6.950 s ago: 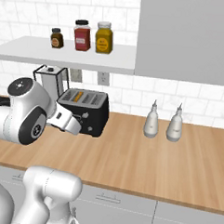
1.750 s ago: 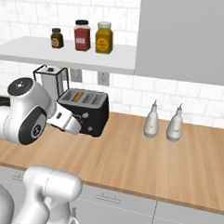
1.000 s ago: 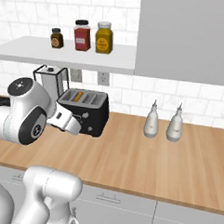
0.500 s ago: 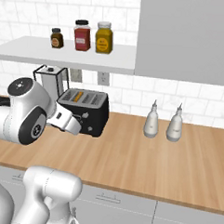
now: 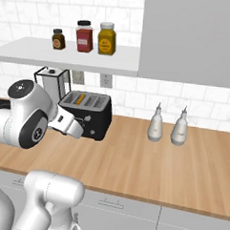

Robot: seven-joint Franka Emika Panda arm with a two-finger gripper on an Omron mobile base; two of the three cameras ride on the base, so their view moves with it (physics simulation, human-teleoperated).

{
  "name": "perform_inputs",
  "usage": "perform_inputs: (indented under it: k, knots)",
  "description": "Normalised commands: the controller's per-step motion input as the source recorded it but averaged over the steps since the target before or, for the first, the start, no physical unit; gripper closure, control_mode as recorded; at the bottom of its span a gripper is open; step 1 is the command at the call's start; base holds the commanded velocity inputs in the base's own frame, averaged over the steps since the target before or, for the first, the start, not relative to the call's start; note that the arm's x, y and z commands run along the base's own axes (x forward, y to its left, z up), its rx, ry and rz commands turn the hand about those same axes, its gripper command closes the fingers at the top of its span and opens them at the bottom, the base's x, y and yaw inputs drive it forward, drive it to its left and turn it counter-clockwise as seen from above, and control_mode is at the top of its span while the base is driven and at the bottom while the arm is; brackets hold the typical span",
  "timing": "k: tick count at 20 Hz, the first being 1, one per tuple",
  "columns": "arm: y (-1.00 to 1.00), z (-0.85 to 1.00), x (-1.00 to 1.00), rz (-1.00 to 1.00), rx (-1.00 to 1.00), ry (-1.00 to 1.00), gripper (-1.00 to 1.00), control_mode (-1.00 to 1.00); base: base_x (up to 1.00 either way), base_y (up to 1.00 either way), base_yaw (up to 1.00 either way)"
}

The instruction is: Start the toaster. Once the lever pops up, take the bread to the plate on the dining counter.

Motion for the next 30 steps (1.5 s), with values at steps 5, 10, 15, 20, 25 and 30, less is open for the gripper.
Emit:
perform_inputs:
  k: [5, 10, 15, 20, 25, 30]
  knots:
    - [0.0, 0.0, 0.0, 0.0, 0.0, 0.0, -1.0, -1.0, 0.0, 0.0, 0.0]
    - [0.0, 0.0, 0.0, 0.0, 0.0, 0.0, -1.0, -1.0, 0.0, 0.0, 0.0]
    - [0.0, 0.0, 0.0, 0.0, 0.0, 0.0, -1.0, -1.0, 0.0, 0.0, 0.0]
    - [0.0, 0.0, 0.0, 0.0, 0.0, 0.0, -1.0, -1.0, 0.0, 0.0, 0.0]
    - [0.0, 0.0, 0.0, 0.0, 0.0, 0.0, -1.0, -1.0, 0.0, 0.0, 0.0]
    - [0.0, 0.0, 0.0, 0.0, 0.0, 0.0, -1.0, -1.0, 0.0, 0.0, 0.0]
